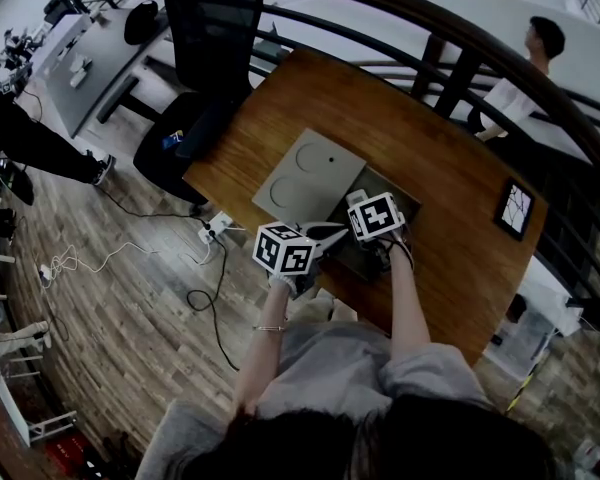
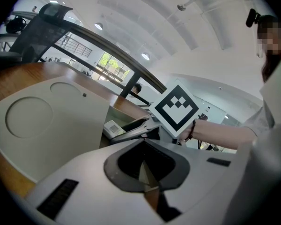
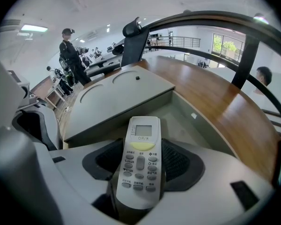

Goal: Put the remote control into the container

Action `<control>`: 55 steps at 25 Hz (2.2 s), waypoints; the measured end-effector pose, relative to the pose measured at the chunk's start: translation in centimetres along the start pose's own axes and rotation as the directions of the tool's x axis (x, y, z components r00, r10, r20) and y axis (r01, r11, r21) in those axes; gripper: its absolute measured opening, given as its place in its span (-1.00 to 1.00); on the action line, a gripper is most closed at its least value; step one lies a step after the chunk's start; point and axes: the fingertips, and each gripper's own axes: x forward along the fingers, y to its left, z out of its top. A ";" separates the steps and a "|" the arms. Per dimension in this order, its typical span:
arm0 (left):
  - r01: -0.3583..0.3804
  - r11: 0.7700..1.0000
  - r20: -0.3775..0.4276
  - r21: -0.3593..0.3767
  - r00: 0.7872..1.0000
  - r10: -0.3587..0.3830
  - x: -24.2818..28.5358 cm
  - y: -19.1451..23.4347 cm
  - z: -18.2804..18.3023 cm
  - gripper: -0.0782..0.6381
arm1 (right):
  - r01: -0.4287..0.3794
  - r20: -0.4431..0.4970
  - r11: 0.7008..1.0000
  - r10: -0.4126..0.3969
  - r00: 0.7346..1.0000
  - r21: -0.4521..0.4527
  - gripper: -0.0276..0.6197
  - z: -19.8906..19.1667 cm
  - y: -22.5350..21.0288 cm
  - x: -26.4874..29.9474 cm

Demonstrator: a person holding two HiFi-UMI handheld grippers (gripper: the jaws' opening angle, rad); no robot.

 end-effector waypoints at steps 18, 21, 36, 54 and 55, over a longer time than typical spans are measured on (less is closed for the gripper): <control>0.012 1.000 -0.006 -0.002 1.000 -0.012 -0.1 -0.1 -0.3 -0.77 | -0.017 0.077 1.000 0.017 0.997 0.000 -0.15 0.9 0.2 -1.8; 0.006 1.000 0.007 0.010 1.000 -0.006 -0.1 -0.2 0.0 -0.77 | 0.008 0.099 1.000 -0.007 0.995 -0.008 -0.16 0.7 0.0 -2.6; 0.015 0.997 0.022 0.072 1.000 -0.016 0.2 -1.9 0.5 -0.77 | -0.021 0.264 0.997 -0.001 0.965 0.078 -0.38 -0.4 0.1 -6.6; 0.074 0.970 0.051 0.234 0.995 -0.088 -0.7 -7.6 2.3 -0.77 | -0.127 0.540 0.991 0.079 0.838 0.052 -0.81 0.4 2.1 -15.0; 0.075 0.967 0.054 0.242 0.994 -0.090 -0.8 -7.9 2.4 -0.77 | -0.133 0.553 0.990 0.085 0.829 0.048 -0.82 0.5 2.3 -15.4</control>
